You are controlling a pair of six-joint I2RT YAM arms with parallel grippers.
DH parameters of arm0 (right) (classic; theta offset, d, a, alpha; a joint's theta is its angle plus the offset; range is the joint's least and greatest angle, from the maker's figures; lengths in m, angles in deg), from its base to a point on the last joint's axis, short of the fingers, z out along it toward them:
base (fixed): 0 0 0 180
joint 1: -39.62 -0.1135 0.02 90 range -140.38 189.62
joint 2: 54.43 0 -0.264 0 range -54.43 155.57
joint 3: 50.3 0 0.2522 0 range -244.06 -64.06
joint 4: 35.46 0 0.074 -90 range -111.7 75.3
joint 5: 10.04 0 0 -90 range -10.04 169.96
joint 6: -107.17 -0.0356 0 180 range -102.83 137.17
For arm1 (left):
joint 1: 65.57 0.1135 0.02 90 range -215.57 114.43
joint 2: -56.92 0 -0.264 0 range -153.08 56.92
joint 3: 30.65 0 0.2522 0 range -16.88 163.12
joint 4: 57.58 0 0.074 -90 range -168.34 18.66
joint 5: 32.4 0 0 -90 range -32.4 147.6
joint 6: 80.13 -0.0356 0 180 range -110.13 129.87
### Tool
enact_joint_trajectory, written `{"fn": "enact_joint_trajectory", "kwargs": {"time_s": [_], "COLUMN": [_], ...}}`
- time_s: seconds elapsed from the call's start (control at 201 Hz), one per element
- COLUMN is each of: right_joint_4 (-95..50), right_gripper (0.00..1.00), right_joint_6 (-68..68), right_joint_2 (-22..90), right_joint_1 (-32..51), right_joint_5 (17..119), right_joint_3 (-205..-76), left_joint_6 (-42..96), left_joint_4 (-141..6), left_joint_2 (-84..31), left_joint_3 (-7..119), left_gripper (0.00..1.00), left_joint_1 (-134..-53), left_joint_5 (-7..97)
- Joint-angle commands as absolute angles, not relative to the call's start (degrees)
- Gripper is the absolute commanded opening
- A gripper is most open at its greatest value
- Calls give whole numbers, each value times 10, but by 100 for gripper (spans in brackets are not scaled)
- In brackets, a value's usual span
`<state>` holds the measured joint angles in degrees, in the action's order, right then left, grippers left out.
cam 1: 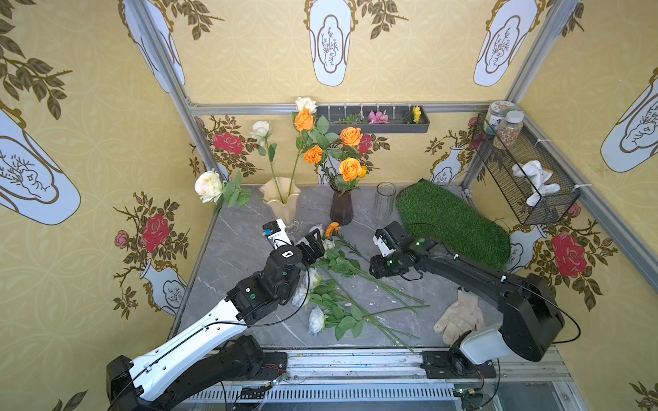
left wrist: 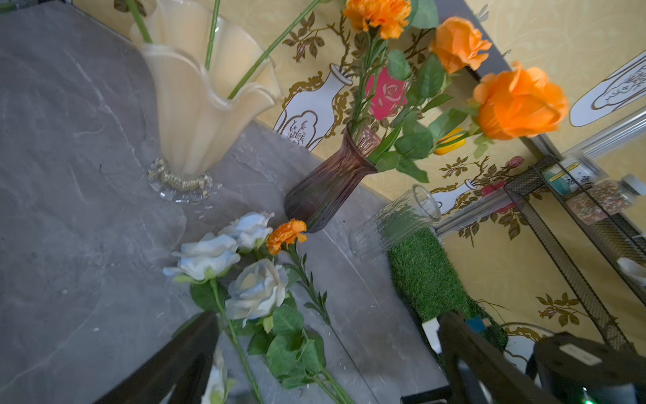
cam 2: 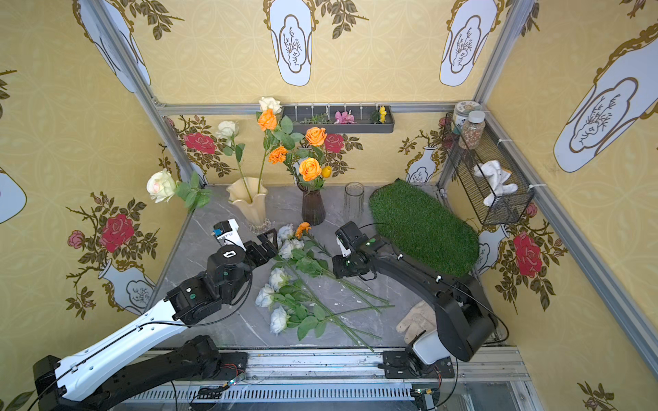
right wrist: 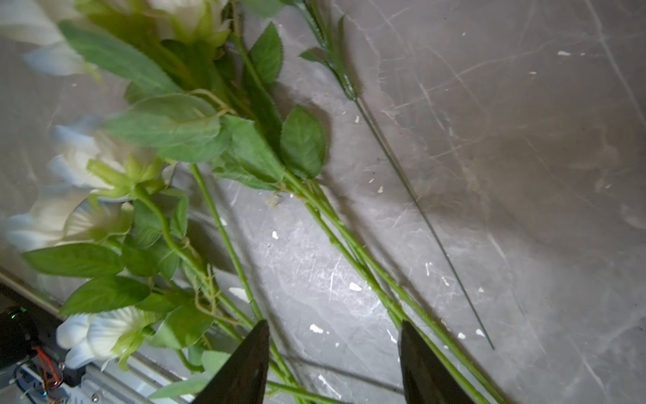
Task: Arrange the flowers in different vases according to their colors
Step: Pick up the flower at the center of the board.
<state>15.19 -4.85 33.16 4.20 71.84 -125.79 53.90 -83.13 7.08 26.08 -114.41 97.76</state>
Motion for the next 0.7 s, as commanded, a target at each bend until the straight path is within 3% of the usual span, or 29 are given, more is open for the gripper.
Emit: {"fn": "enact_joint_trajectory", "kwargs": {"time_s": [0.0, 0.319, 0.523, 0.692], "right_joint_4": [112, 76, 102, 97], "right_gripper": [59, 63, 41, 40], "right_joint_6": [-16, 61, 91, 94], "right_joint_2": [366, 480, 582, 620], "right_joint_1": [46, 50, 56, 55], "right_joint_5": [741, 771, 769, 784], "right_joint_3": [-1276, -1337, -1419, -1450], "left_joint_6": [611, 654, 658, 648], "left_joint_4": [-810, -763, -749, -740], "left_joint_2": [82, 142, 140, 122], "left_joint_3": [217, 125, 113, 119], "left_gripper": [100, 100, 100, 100], "left_joint_1": [-1147, -1147, -1146, -1147], "left_joint_5": [987, 1011, 1023, 1024]}}
